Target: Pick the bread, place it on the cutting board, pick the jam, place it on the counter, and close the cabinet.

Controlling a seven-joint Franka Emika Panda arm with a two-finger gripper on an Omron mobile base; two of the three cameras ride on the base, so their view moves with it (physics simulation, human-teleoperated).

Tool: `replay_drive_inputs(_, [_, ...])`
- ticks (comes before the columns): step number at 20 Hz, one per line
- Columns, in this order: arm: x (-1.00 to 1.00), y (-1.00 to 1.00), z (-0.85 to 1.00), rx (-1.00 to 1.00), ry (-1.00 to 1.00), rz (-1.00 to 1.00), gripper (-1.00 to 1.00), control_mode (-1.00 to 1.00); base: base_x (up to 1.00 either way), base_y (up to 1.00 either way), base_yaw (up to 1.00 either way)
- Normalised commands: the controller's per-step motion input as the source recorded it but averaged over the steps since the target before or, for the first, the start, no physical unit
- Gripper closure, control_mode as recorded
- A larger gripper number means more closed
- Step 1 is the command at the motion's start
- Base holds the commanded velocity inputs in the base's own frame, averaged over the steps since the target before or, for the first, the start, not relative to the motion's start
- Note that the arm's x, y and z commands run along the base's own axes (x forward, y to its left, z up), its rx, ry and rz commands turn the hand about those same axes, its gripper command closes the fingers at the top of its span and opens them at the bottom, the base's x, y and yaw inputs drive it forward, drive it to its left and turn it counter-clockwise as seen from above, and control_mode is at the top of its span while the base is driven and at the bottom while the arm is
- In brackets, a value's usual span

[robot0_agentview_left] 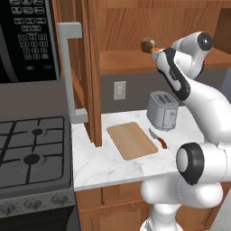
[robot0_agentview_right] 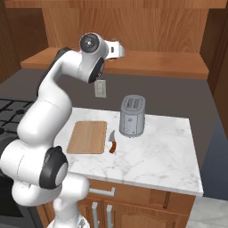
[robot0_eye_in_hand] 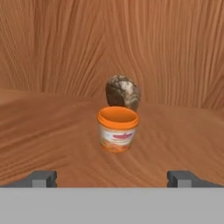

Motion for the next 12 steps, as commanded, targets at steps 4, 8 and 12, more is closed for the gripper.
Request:
replay_drive_inputs(4, [0.15,0.00,0.00,0.00,0.08,0.00,-1.00,-1.00,0.00,0.00,0.00])
replay_drive_inputs(8, [0.19,0.00,0.00,0.00,0.09,0.00,-1.00,-1.00,0.00,0.00,0.00])
replay_drive_inputs(12, [0.25,0.00,0.00,0.00,0.07,0.00,-1.00,-1.00,0.00,0.00,0.00])
